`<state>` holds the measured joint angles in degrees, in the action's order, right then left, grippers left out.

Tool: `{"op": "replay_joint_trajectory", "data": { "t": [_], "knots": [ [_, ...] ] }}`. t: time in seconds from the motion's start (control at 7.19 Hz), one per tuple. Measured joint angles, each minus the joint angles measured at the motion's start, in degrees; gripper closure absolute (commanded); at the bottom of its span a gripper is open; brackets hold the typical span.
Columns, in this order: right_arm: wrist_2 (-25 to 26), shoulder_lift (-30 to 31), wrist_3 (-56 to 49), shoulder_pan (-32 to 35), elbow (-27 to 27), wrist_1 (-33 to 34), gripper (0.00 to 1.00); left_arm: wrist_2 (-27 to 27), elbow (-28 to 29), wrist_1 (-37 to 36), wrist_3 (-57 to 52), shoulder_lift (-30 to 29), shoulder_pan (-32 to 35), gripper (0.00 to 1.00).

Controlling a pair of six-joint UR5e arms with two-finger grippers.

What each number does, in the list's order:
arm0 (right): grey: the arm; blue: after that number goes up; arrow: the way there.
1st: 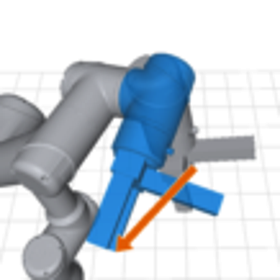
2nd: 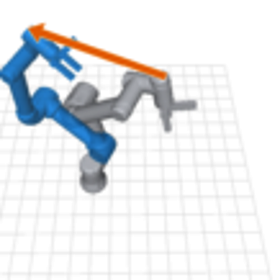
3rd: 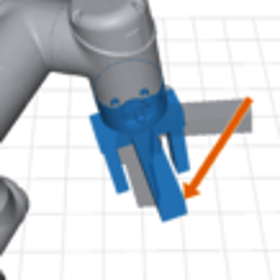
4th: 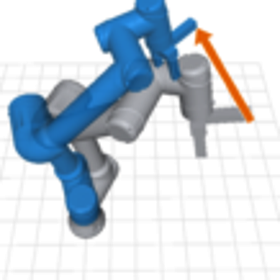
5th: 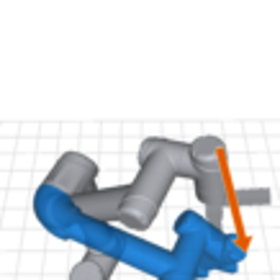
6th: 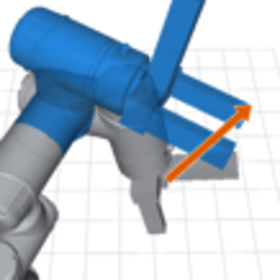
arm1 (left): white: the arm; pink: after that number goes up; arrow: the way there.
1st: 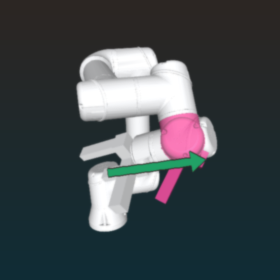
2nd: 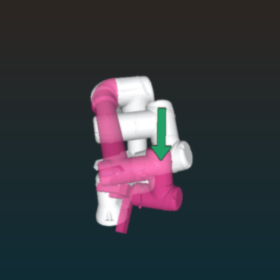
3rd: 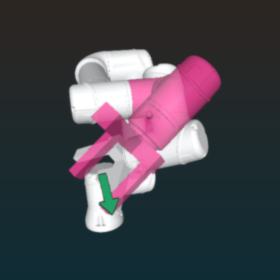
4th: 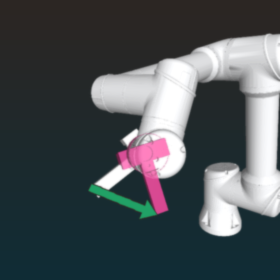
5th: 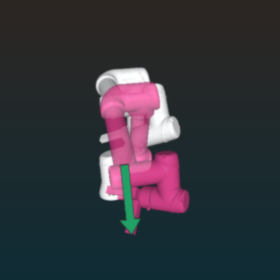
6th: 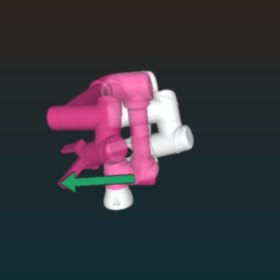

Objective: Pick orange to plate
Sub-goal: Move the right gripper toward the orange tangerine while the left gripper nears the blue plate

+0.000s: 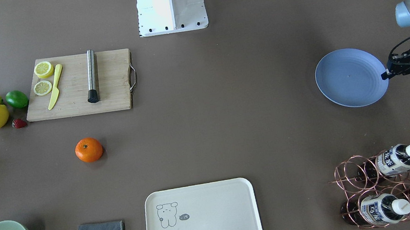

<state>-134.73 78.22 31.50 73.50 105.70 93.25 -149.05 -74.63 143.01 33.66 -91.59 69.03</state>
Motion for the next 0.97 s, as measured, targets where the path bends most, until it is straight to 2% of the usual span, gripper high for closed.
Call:
{"op": "replay_joint_trajectory", "data": {
  "t": [0.28, 0.56, 0.7, 0.97],
  "knots": [
    [0.28, -0.99, 0.69, -0.8, -0.13, 0.04, 0.0, -3.64, -1.59, -0.13, 3.32, -1.08, 1.41, 1.0],
    [2.09, -3.02, 4.31, -3.82, -0.23, 0.05, 0.0, -4.19, -5.49, 0.08, 11.07, -1.89, 1.09, 1.0],
    [3.55, -4.3, 6.67, -6.05, -0.32, 0.02, 0.0, -3.39, -7.72, 0.23, 15.63, -2.38, 0.18, 1.0],
    [5.93, -6.42, 9.84, -10.16, -0.46, 0.0, 0.0, 2.77, -13.08, 0.31, 26.13, -4.03, -5.56, 1.0]
  ]
}}
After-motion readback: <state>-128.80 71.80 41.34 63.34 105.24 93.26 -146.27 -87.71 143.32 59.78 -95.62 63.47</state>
